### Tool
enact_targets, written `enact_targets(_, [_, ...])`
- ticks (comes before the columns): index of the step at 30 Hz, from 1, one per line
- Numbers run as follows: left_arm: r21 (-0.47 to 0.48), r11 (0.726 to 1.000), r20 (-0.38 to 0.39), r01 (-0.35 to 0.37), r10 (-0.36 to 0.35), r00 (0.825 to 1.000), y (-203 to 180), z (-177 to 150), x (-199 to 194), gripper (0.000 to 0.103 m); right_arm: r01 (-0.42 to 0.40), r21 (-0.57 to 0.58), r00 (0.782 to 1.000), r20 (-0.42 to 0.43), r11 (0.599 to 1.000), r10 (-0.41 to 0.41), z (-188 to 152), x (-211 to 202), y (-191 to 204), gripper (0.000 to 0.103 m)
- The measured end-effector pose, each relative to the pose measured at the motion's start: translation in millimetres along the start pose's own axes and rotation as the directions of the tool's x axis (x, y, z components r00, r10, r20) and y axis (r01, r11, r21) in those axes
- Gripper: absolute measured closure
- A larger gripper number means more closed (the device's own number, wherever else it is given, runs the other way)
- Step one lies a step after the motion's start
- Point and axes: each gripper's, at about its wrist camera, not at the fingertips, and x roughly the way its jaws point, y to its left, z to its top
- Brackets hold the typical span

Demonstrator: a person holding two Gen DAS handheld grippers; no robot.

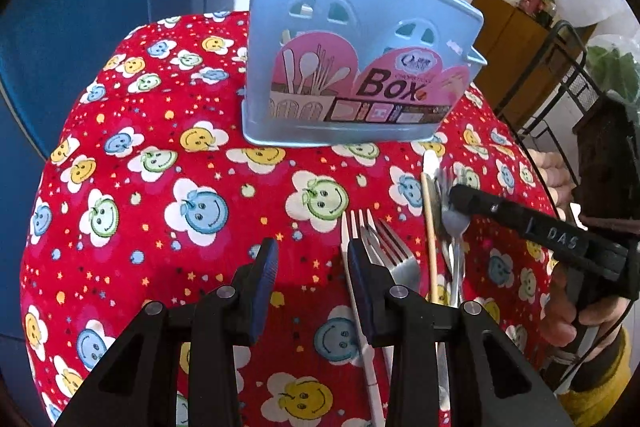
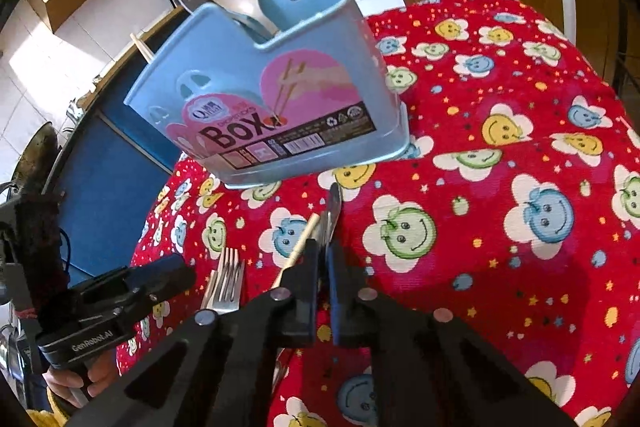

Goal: Organize utensils
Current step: 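Move both open tools back down toward the remaining forks and knives, then grasp a wooden chopstick with the left tool while the right tool grasps a silver knife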

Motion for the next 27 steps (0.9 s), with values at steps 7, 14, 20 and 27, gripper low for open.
enact_targets(7, [0.05,0.999,-0.026,0.023,-0.022,0.999,-11,-8,6,0.066,-0.007,-0.023,0.999,0.047,1.0,0.008,1,-18,2,0.099])
enact_targets(14, [0.088,0.996,-0.027,0.0,0.003,1.0,-16,-10,10,0.083,-0.014,-0.04,0.996,0.087,0.999,0.017,4,-32,3,0.099])
enact_targets(20, [0.071,0.997,-0.04,0.005,-0.002,0.999,-6,-13,10,0.09,-0.001,-0.038,0.998,0.065,0.999,0.004,5,-26,-4,0.098])
enact_targets(27, [0.087,0.996,-0.049,0.007,-0.002,0.999,-8,-13,15,0.093,0.007,-0.022,1.0,0.03,1.0,-0.006,0,-14,-13,0.097])
